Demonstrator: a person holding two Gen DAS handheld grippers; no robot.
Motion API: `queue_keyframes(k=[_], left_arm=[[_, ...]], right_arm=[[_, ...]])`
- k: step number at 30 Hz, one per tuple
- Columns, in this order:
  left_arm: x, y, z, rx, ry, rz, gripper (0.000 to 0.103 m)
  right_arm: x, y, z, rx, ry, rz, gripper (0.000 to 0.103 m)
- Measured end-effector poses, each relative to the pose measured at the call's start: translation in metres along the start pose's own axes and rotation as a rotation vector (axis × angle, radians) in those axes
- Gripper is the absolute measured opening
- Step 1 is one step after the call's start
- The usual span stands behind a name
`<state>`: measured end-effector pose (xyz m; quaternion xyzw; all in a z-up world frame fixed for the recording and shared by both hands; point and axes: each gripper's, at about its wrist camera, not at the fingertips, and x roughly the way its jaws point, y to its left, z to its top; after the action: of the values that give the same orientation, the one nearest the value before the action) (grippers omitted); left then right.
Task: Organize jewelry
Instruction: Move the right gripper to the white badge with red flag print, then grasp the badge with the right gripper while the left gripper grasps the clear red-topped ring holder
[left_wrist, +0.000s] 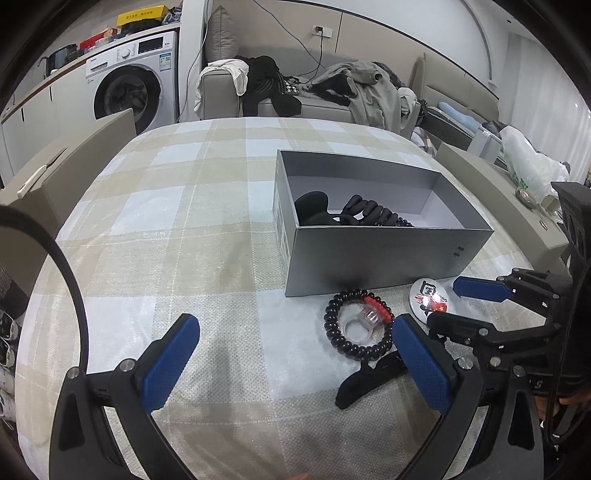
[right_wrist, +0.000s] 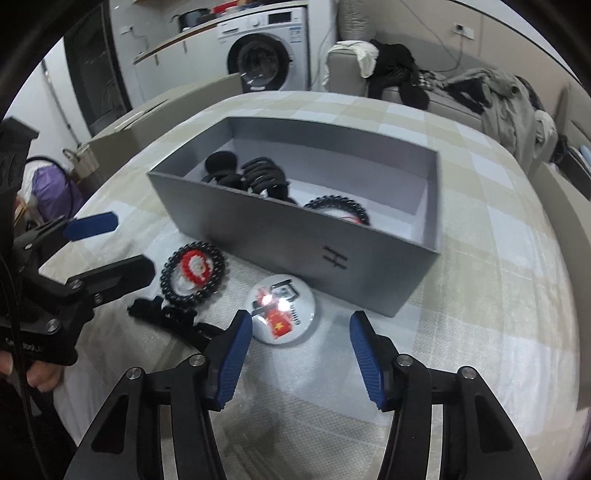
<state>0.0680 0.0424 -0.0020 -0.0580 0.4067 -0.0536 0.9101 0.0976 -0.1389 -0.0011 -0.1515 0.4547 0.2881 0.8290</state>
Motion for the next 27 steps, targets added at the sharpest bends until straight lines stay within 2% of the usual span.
queue_keyframes(k=[11,25,27], left_arm=[[0.003,0.0003,0.0002,-0.003,0.012,0.001,0.102],[0.0056,-0.0042,0.0016,0.01,0.02,-0.002,0.102],[0.0058,-0.0048,0.0018,0.012,0.02,-0.005,0.102]], right_arm=[[0.0062,0.0051,0.0036,-0.03,-0.009,-0.03,0.054],[0.0052,0.0045,0.0006,-0.048,-0.012,-0.025,0.051],[0.0038,0.0042,-0.0004,-0.048,-0.022,-0.019,0.041]])
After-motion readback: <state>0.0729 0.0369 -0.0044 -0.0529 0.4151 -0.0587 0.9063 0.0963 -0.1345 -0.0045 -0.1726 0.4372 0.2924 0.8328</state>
